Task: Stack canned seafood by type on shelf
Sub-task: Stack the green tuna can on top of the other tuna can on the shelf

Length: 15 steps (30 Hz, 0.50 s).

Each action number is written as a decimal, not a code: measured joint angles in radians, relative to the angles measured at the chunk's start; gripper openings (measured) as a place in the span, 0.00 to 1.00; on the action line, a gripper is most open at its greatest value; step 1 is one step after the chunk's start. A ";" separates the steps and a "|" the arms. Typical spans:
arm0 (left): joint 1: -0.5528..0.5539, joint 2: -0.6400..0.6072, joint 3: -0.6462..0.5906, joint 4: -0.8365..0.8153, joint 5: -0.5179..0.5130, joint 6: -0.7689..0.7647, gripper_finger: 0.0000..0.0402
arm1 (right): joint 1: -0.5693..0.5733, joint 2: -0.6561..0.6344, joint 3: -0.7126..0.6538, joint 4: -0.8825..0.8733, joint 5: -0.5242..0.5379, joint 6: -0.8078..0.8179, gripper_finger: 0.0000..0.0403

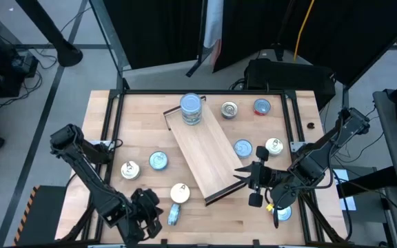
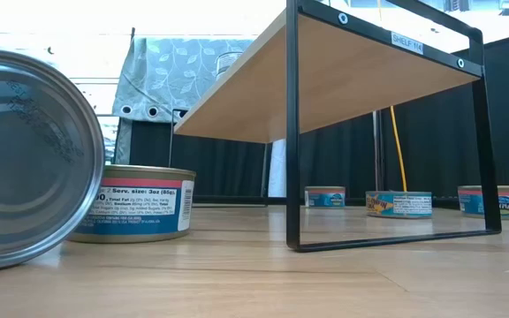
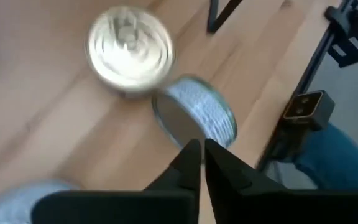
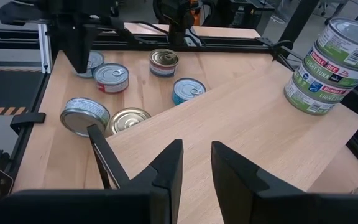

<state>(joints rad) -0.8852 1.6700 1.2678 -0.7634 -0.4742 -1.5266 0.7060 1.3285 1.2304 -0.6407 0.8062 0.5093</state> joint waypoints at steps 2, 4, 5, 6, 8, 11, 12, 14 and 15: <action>0.001 0.005 0.000 0.008 0.036 -0.061 0.12 | 0.003 0.000 0.000 0.000 0.000 0.000 0.19; -0.004 0.018 -0.001 0.056 0.039 -0.079 0.19 | 0.007 0.000 0.000 -0.001 -0.001 0.000 0.19; -0.010 0.024 -0.001 0.087 0.028 -0.085 0.24 | 0.010 0.000 0.000 -0.004 -0.002 0.001 0.19; -0.015 0.031 -0.001 0.104 0.011 -0.090 0.30 | 0.010 0.000 0.000 -0.006 -0.003 0.001 0.19; -0.016 0.048 -0.001 0.137 -0.006 -0.093 0.41 | 0.011 0.000 0.000 -0.008 -0.018 0.001 0.19; -0.014 0.072 -0.001 0.141 -0.051 -0.138 0.58 | 0.010 0.000 0.000 -0.021 -0.025 0.000 0.19; -0.013 0.083 -0.001 0.151 -0.071 -0.143 0.63 | 0.010 0.000 0.000 -0.027 -0.026 0.001 0.19; -0.013 0.103 0.000 0.156 -0.096 -0.156 0.72 | 0.010 0.000 0.000 -0.032 -0.026 0.003 0.19; -0.012 0.112 -0.001 0.148 -0.107 -0.168 0.75 | 0.010 0.000 0.000 -0.032 -0.026 0.003 0.19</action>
<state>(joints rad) -0.8974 1.7819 1.2667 -0.6157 -0.5817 -1.6946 0.7162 1.3281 1.2304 -0.6724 0.7803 0.5121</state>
